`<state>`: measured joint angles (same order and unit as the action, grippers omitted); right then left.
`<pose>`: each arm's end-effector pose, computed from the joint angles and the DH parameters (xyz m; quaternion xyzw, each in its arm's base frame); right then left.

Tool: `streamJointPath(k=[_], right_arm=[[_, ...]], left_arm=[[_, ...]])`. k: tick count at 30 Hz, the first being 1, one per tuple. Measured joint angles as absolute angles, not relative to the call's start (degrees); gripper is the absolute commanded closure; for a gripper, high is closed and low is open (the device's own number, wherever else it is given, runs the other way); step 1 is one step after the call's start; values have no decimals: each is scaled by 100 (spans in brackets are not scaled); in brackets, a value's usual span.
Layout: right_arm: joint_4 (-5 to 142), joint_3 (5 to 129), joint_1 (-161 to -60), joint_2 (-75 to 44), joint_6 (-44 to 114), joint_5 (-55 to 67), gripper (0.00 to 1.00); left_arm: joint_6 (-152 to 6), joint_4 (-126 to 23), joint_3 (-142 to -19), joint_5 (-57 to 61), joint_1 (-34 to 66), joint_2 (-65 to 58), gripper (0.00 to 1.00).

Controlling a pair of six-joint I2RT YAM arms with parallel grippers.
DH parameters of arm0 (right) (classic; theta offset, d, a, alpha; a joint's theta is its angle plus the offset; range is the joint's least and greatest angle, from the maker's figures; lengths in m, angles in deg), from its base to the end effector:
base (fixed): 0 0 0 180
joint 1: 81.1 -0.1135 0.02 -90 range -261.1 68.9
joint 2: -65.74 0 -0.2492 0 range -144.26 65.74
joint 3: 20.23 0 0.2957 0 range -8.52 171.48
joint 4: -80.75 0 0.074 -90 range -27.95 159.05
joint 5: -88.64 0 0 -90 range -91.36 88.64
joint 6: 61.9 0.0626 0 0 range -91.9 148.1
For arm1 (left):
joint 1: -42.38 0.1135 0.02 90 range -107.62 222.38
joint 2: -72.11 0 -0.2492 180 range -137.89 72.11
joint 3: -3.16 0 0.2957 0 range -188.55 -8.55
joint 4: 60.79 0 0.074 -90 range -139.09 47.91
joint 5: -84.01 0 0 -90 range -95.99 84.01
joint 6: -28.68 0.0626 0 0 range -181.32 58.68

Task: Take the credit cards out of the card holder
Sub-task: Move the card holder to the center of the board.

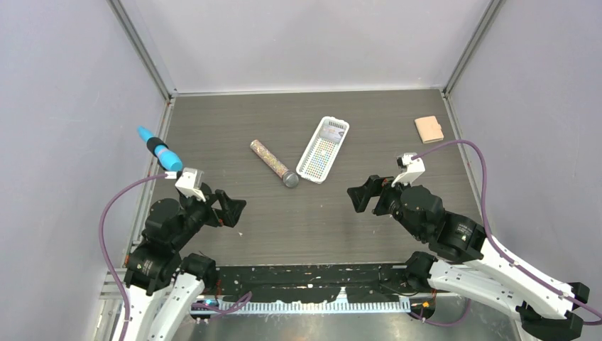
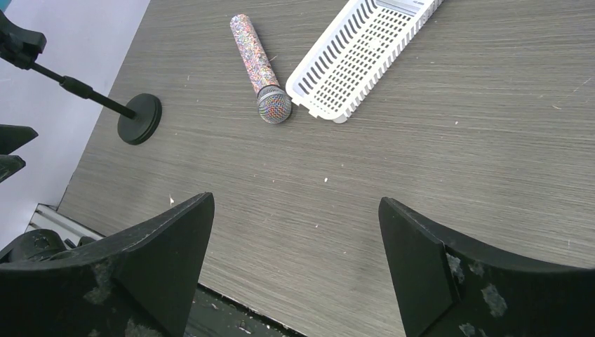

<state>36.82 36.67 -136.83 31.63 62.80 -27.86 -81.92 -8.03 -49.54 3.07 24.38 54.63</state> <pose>0.1400 0.1558 0.3209 -0.0191 0.8130 0.2574 0.5219 0.1428 -0.0568 0.3180 0.0284 0.8050 -0.2549 0.5350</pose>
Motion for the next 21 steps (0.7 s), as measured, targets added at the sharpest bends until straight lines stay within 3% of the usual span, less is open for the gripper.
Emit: streamJointPath(k=[14, 21], right_arm=[[3798, 3669, -13683, 2932, 6207, -2860, 3], [3975, 3905, -13678, 2206, 5099, -3619, 0]], left_arm=[[-8189, -803, -4954, 311, 2438, 5509, 1], [-8194, -803, -4930, 315, 2438, 5640, 1]])
